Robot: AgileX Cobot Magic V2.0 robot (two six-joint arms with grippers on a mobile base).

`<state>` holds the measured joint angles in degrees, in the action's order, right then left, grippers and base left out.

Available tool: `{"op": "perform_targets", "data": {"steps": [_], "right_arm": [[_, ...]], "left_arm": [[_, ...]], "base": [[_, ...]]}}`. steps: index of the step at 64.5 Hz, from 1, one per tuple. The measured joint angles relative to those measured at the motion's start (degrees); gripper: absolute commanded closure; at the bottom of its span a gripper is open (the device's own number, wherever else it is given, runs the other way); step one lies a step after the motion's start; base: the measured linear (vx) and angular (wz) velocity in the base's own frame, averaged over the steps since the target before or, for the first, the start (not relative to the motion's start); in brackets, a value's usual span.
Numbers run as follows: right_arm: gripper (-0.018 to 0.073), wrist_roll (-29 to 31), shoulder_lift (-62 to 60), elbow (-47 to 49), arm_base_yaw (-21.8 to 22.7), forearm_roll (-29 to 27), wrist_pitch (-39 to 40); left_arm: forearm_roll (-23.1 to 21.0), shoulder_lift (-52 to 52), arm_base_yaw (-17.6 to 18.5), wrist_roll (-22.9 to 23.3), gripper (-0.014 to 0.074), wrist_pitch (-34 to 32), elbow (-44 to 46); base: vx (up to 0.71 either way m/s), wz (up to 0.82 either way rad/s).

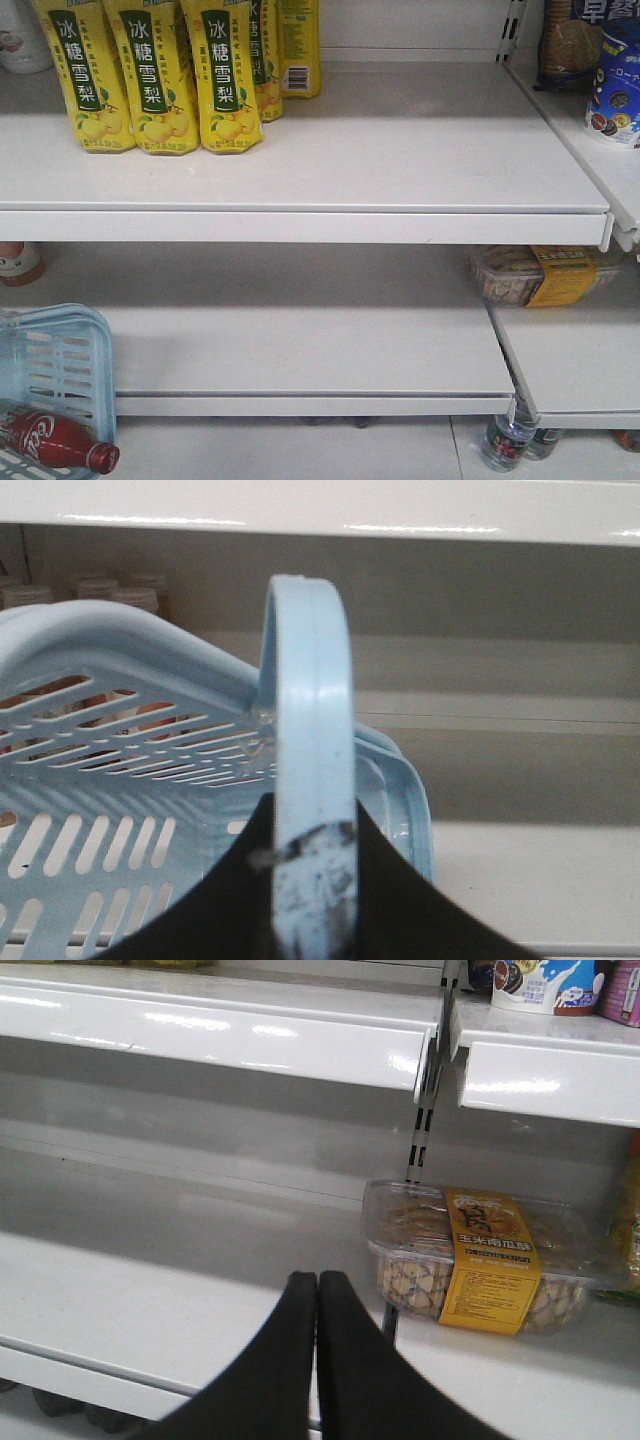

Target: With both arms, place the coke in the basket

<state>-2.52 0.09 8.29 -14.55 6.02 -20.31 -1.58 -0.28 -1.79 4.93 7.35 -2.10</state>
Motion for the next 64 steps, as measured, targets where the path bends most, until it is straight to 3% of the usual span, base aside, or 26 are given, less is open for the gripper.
{"op": "perform_targets", "data": {"steps": [64], "right_arm": [[0.0569, 0.0, 0.0, 0.0, 0.0, 0.0, 0.0]], "left_arm": [[0.0, 0.0, 0.0, -0.1, 0.0603, 0.0, 0.0]], "base": [[0.0, 0.0]]}}
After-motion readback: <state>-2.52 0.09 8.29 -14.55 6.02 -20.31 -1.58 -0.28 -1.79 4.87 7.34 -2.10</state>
